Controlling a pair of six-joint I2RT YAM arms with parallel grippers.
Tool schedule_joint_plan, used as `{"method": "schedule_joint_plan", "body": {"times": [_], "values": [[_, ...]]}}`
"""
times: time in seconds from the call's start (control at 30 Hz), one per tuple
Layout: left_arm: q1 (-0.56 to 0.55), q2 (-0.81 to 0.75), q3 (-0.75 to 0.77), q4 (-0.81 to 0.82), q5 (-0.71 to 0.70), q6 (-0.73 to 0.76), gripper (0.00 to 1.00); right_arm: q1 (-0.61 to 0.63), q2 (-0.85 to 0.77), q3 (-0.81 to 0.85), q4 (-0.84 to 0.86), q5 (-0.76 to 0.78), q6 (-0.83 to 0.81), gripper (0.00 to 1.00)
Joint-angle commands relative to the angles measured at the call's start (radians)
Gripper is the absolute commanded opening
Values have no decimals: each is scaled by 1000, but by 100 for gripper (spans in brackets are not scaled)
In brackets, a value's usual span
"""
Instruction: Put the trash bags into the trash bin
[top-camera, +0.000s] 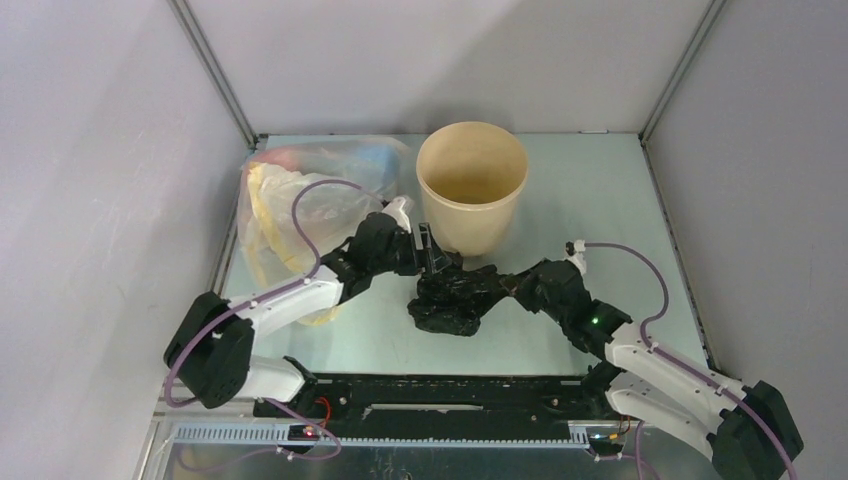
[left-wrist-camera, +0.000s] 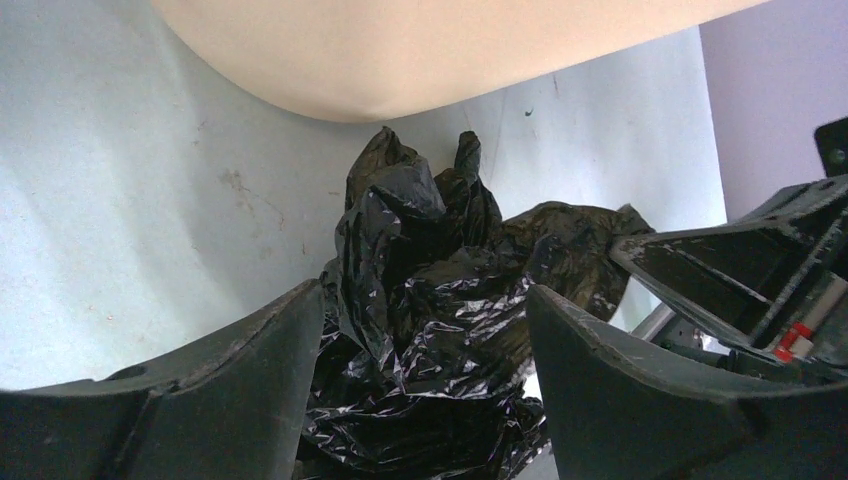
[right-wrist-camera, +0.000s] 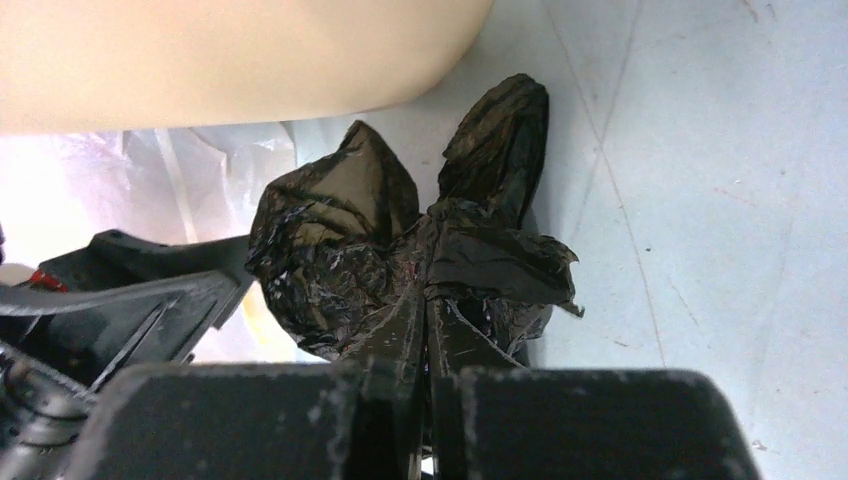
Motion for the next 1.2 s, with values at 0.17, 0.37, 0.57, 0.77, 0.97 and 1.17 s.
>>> {"method": "schedule_joint_plan", "body": {"times": [0.17, 0.37, 0.57, 0.77, 0.97, 1.17], "values": [[-6, 96, 112, -36, -19, 70, 70, -2, -130, 13, 13, -62, -159, 0], [-6, 118, 124, -107, -39, 96, 55, 0, -185, 50, -76, -139, -270, 0], [3, 6, 122, -250, -157, 154, 17, -1, -257, 135, -194, -156, -355, 0], [19, -256, 116, -328, -281, 169, 11, 0, -231, 262, -272, -237, -477, 0], [18, -460, 108, -355, -270, 171, 0, 98, -155, 368, -299, -440, -594, 0], [18, -571, 38, -358, -257, 203, 0, 364, -104, 367, -370, -293, -685, 8]]}}
